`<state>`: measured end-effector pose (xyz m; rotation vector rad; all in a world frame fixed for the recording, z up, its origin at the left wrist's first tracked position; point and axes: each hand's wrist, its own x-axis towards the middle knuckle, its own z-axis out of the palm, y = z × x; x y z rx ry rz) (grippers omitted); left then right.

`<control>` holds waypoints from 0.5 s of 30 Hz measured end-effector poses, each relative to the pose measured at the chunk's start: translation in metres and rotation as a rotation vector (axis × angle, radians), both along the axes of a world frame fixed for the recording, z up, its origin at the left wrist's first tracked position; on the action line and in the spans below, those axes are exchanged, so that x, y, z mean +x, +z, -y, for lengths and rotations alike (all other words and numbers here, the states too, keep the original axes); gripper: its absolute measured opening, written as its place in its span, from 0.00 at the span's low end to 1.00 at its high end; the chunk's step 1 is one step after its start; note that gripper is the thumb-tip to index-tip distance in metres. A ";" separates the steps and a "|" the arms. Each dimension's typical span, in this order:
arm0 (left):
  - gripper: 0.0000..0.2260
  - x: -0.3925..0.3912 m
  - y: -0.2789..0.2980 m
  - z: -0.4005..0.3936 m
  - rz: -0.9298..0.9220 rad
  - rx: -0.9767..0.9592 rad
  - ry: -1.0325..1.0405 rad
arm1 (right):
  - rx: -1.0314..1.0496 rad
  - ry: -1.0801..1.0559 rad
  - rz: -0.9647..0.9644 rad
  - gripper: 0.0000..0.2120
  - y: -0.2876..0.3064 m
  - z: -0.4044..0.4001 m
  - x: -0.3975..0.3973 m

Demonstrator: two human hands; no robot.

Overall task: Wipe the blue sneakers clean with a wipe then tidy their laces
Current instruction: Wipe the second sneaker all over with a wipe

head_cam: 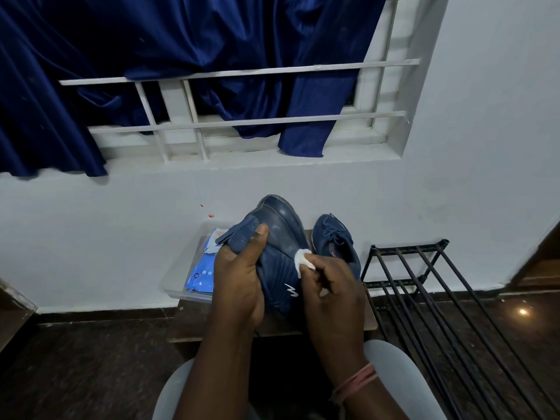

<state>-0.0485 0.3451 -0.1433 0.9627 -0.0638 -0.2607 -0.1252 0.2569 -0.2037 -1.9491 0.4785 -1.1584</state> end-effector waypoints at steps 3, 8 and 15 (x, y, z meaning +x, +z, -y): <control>0.17 -0.004 -0.002 0.002 -0.014 0.000 0.002 | -0.035 0.013 0.056 0.08 0.018 -0.007 0.009; 0.18 -0.011 0.001 0.006 0.037 -0.009 0.013 | -0.158 0.004 0.124 0.08 0.049 -0.010 0.021; 0.14 -0.002 -0.002 0.000 -0.013 -0.042 0.102 | -0.069 0.001 0.014 0.07 0.014 -0.008 0.006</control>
